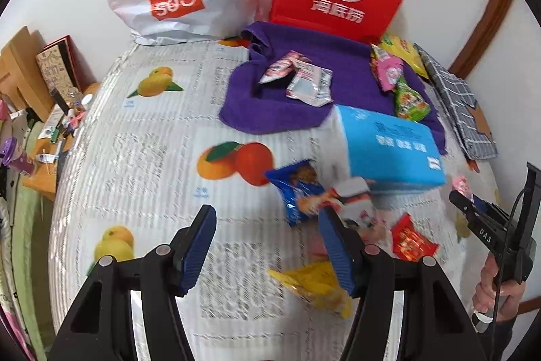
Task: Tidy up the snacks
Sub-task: 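Move both grippers back over the bed and grasp the pink candy packet with the right gripper, then grasp the yellow snack packet with the left gripper while the right holds the pink packet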
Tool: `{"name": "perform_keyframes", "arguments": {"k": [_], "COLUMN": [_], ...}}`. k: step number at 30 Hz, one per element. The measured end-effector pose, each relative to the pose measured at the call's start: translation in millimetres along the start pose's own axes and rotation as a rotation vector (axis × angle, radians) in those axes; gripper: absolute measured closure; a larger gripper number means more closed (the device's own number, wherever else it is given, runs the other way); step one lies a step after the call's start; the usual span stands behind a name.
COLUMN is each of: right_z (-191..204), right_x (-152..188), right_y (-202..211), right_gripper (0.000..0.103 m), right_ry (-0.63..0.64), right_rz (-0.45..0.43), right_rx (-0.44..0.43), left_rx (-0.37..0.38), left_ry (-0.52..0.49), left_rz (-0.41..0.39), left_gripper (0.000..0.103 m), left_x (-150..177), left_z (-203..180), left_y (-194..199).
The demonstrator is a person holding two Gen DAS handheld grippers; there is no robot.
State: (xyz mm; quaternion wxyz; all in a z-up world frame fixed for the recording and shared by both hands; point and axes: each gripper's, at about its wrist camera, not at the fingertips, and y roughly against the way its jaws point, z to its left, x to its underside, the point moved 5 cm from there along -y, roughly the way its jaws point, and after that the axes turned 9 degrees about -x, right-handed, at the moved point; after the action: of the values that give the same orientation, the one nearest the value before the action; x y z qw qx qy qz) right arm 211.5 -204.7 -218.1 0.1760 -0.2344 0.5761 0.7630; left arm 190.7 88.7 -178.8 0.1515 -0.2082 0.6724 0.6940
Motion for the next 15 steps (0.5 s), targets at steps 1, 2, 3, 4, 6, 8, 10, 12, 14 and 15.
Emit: {"name": "perform_keyframes", "arguments": {"k": [1, 2, 3, 4, 6, 8, 10, 12, 14, 15], "right_z": [-1, -2, -3, -3, -3, -2, -3, -5, -7, -9], "right_x": [1, 2, 4, 5, 9, 15, 19, 24, 27, 29], "right_y": [4, 8, 14, 17, 25, 33, 38, 43, 47, 48], "right_gripper": [0.068, 0.068, 0.068, 0.068, 0.068, 0.068, 0.068, 0.068, 0.068, 0.068], "right_ry": [-0.010, -0.019, -0.028, -0.031, -0.033, -0.022, -0.013, -0.018, -0.023, -0.025], "right_rz": [-0.007, -0.014, -0.023, -0.027, -0.039, -0.047, -0.052, -0.056, -0.059, -0.060], "right_rx": [0.000, -0.001, -0.003, -0.004, -0.008, -0.003, 0.010, 0.014, 0.018, 0.023], "left_rx": [0.006, 0.012, 0.016, 0.023, 0.036, 0.043, 0.047, 0.048, 0.036, 0.025], "left_ry": [-0.006, -0.015, -0.019, -0.023, -0.033, -0.046, -0.059, -0.078, -0.107, -0.120], "left_rz": [0.000, 0.001, 0.001, -0.001, 0.000, 0.006, 0.012, 0.026, 0.040, 0.045], "left_gripper": [0.041, 0.037, 0.034, 0.034, 0.031, 0.031, 0.030, 0.030, 0.030, 0.030], "left_x": [2, 6, 10, 13, 19, 26, 33, 39, 45, 47], "left_z": [-3, -8, -11, -14, -19, -24, -28, -33, -38, -41], "left_y": [1, 3, 4, 5, 6, 6, 4, 0, -4, -6]}}
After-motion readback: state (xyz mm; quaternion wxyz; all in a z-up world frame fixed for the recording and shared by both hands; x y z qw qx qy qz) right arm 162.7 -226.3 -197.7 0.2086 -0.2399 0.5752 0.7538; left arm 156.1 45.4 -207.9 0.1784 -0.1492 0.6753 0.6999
